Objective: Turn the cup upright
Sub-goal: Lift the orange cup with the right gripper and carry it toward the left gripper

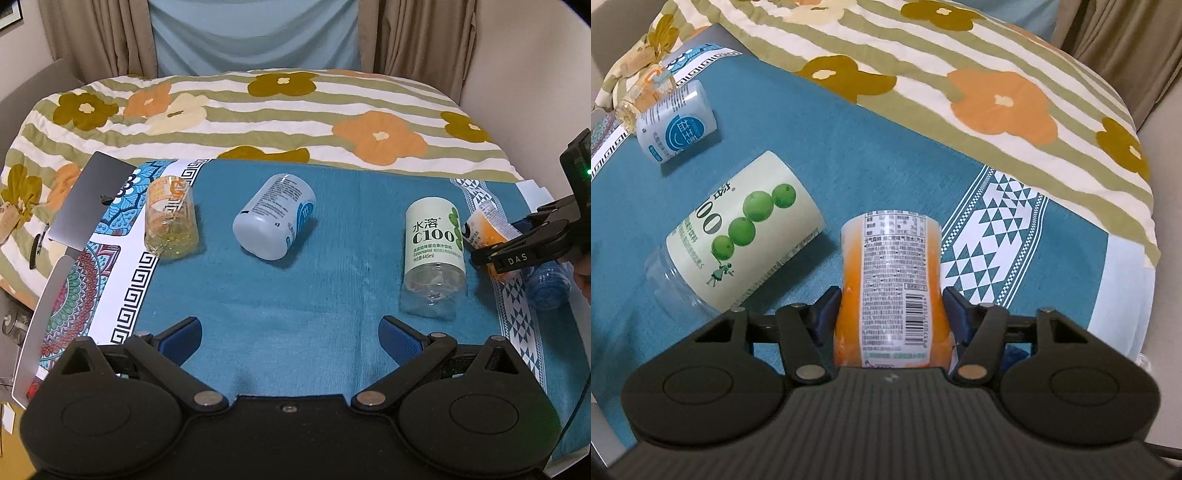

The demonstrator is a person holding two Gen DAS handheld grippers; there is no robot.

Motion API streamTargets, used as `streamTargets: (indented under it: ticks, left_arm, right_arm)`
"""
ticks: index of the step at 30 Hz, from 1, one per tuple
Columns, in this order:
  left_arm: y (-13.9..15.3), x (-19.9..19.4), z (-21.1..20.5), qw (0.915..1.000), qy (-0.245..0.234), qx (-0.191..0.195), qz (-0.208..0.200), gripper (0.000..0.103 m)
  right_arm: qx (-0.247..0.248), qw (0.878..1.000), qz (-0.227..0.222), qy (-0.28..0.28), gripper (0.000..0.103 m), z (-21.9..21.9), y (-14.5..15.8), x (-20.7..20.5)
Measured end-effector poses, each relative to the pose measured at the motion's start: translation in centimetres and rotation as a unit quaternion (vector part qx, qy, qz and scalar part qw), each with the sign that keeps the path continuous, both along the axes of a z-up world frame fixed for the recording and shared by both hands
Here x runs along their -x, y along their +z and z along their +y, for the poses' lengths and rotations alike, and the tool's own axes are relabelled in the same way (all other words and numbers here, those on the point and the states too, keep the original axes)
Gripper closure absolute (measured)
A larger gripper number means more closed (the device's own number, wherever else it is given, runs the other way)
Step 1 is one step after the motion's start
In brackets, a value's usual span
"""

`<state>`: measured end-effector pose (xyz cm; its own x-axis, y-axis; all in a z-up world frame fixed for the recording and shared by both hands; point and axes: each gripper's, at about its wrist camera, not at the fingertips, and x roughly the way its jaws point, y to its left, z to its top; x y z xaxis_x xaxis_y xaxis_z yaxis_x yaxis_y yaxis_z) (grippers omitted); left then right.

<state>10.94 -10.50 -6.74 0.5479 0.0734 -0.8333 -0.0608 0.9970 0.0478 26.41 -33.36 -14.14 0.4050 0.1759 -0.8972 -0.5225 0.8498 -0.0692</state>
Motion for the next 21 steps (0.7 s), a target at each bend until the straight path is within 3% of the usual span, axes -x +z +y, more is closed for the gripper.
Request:
streamTargets:
  ticks: [9,21]
  left_arm:
    - [0.6,0.7,0.9,1.0,-0.002,0.003,-0.007,0.0]
    - [3.4,4.3,3.9,0.9989,-0.022,0.023,-0.033,0.0]
  right_arm:
    - [-0.016,1.0,-0.008,-0.016,0.029,0.0,1.5,0.8]
    - [-0.031,0.998,-0.045,-0.04,0.029,3.4,7.9,6.8]
